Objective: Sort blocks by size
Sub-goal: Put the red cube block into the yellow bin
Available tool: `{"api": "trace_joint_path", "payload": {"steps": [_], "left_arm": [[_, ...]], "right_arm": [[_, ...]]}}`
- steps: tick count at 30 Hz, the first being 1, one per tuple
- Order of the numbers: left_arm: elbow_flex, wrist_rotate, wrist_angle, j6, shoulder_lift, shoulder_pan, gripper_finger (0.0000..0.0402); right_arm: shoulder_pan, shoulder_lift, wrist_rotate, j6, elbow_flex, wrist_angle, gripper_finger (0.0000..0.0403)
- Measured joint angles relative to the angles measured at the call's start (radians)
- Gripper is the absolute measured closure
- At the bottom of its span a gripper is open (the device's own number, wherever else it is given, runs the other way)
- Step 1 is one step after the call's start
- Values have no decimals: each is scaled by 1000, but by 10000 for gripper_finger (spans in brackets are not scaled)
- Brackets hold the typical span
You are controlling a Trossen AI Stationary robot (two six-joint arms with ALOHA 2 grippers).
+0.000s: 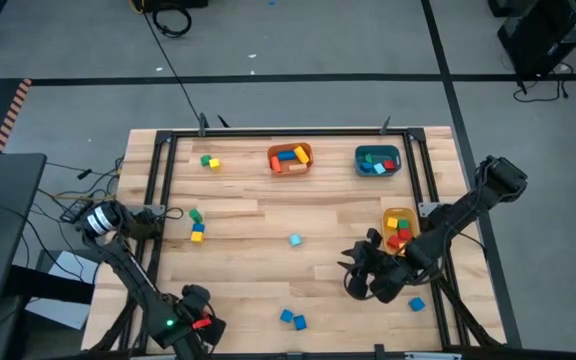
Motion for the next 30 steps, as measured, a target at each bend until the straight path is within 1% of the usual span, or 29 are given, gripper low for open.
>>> {"api": "trace_joint_path", "payload": {"steps": [12,18,20,25,30], "left_arm": [[-6,-4,3,-37,7,3,163],[-6,-58,0,-42,7,3,163],[-6,-63,-7,-42,7,5,163],[-6,-64,-35,-43,7,19,163],[-21,-72,-14,-49,7,51,163]], "right_arm": [[22,0,1,-3,0,0,245],[22,0,0,-7,0,0,245],[22,0,0,-7,0,0,245],[22,0,0,-7,0,0,245],[22,0,0,-7,0,0,245]]}}
